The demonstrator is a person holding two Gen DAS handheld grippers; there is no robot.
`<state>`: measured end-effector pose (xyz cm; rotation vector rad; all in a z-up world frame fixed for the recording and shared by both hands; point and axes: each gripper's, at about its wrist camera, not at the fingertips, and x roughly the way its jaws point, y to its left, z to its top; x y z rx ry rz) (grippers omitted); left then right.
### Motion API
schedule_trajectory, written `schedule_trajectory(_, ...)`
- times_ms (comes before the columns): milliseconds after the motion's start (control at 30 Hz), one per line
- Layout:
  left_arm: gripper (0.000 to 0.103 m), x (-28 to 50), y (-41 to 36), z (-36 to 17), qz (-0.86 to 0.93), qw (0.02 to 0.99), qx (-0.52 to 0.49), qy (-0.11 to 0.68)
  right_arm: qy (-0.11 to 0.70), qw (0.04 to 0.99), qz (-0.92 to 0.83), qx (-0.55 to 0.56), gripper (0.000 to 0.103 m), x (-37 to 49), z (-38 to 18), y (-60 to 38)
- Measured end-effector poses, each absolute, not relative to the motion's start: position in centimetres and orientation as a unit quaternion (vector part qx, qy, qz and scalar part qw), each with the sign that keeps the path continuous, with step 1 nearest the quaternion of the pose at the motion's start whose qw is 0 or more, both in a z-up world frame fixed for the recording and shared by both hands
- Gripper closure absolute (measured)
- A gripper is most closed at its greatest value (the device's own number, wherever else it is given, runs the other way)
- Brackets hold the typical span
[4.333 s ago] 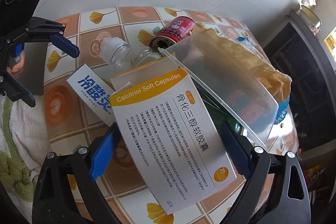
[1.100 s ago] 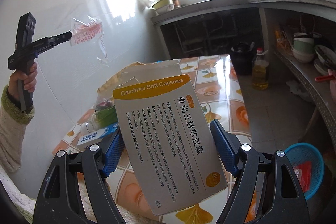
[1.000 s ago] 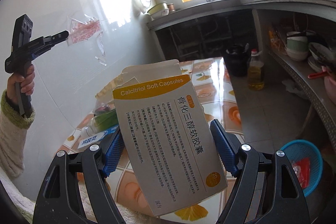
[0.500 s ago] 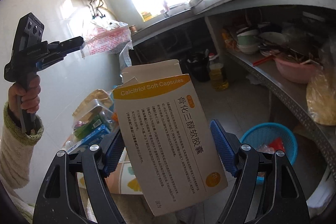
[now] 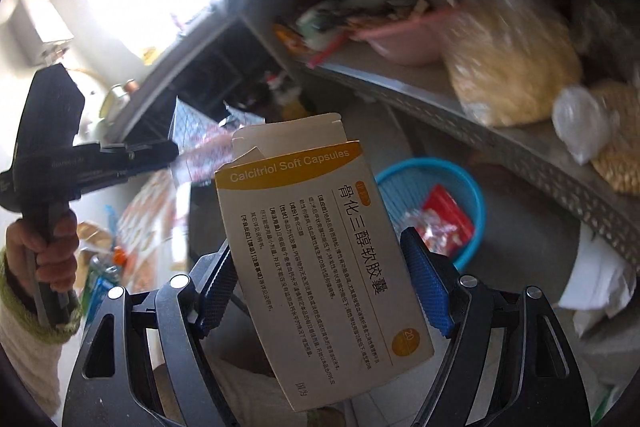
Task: Collect trash
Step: 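Carry the medicine box and clear bag to the blue basket with both tools, then open both grippers over the basket, releasing the box and bag, then return both tools to the table toward the crumpled paper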
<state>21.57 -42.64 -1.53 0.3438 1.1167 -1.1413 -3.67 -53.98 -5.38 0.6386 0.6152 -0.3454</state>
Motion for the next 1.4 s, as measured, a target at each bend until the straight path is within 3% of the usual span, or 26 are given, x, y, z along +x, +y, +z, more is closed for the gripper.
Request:
schedule_trajectory(233,0.091,24.3,-48.0,-10.0,-0.463,0.646,0.17,0.583,0.365,0.831,-0.204,0.366,0.029,0.0,-11.5,-58.9)
schedule_trajectory(400,0.089,26.3,-50.4,-12.6,-0.447,0.644,0.167,0.598,0.372,0.82,-0.232,0.368,0.027,3.6,-13.3,-61.1)
schedule_trajectory(500,0.075,27.5,-51.2,-13.1,-0.437,0.643,0.157,0.609,0.373,0.817,-0.252,0.36,0.024,5.8,-14.3,-62.6)
schedule_trajectory(533,0.066,27.9,-51.0,-12.9,-0.433,0.652,0.146,0.605,0.374,0.817,-0.256,0.356,0.022,6.3,-14.7,-62.9)
schedule_trajectory(600,0.059,28.2,-50.7,-12.5,-0.436,0.657,0.131,0.601,0.378,0.817,-0.276,0.337,0.022,6.6,-15.3,-63.1)
schedule_trajectory(967,0.057,26.2,-46.1,-6.7,-0.46,0.688,0.134,0.545,0.371,0.825,-0.298,0.303,0.022,2.3,-14.8,-59.9)
schedule_trajectory(1233,0.041,22.0,-39.5,0.7,-0.491,0.729,0.124,0.46,0.364,0.852,-0.284,0.247,0.021,0.7,-10.9,-54.7)
schedule_trajectory(1400,0.032,19.4,-33.7,4.9,-0.498,0.756,0.101,0.413,0.332,0.88,-0.277,0.194,0.01,-0.3,-6.1,-51.2)
